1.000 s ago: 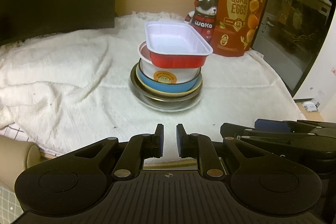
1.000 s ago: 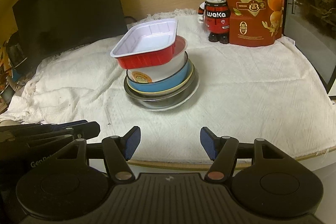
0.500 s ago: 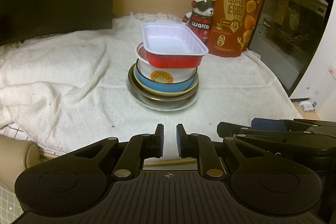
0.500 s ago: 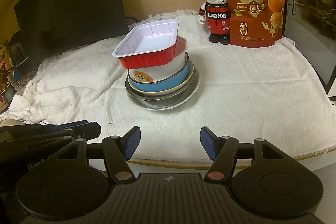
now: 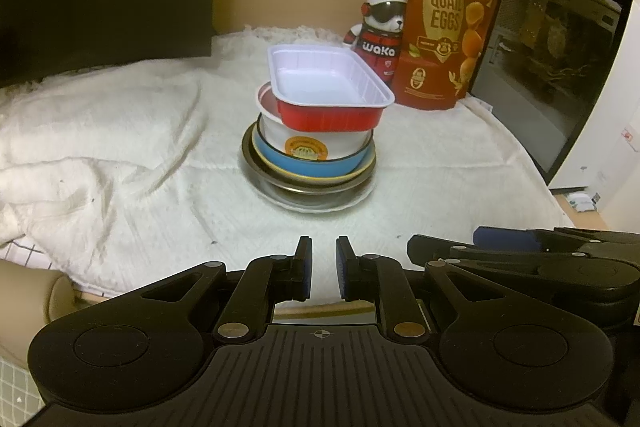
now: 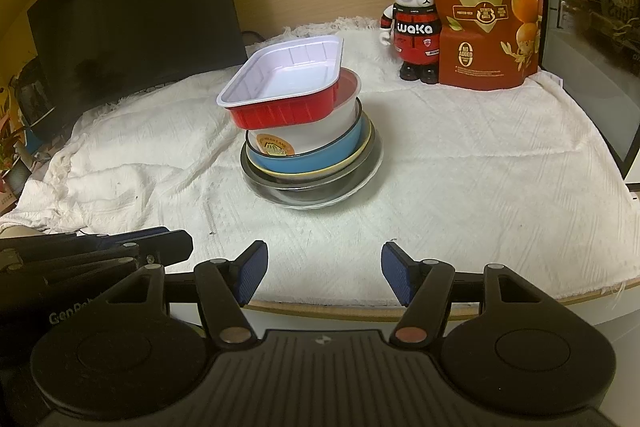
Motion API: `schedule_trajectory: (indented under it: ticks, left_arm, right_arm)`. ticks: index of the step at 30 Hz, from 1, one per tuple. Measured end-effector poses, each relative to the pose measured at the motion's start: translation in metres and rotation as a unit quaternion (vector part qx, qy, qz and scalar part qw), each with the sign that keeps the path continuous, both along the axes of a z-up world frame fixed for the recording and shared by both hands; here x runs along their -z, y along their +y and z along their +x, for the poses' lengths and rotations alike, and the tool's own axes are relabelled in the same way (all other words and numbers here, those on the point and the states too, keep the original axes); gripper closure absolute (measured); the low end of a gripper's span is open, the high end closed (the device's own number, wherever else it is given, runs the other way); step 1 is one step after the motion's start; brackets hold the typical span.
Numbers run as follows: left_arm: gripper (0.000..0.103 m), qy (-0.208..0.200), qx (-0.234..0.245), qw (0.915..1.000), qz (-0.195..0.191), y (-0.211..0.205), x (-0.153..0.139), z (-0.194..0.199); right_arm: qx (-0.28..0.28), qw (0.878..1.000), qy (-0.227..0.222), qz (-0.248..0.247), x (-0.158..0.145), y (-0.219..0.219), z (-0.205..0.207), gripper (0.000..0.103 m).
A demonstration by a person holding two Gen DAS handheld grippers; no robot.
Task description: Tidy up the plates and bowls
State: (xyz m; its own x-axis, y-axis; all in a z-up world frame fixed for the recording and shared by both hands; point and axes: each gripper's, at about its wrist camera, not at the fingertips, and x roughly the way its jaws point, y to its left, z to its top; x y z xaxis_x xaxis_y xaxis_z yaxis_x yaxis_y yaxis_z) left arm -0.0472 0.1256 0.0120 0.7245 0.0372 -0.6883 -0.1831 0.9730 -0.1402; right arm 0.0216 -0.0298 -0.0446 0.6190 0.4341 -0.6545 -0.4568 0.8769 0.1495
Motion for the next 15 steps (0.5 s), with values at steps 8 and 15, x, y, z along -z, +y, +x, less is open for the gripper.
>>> schedule_trajectory:
  ticks: [8,15]
  left_arm:
    - [0.087,0.003,-0.003,1.0,-0.002,0.0039,0.0011,0.0028]
    - [0.087,0.006,-0.006,1.0,-0.004,0.0053,0.0028,0.0071]
  right_arm:
    - [-0.002,1.0,-0.002,0.0,-0.0014,0.0019,0.0014,0.039]
    - [-0.003,1.0,-0.001,-0.002,-0.002,0.0029,0.0045,0.039]
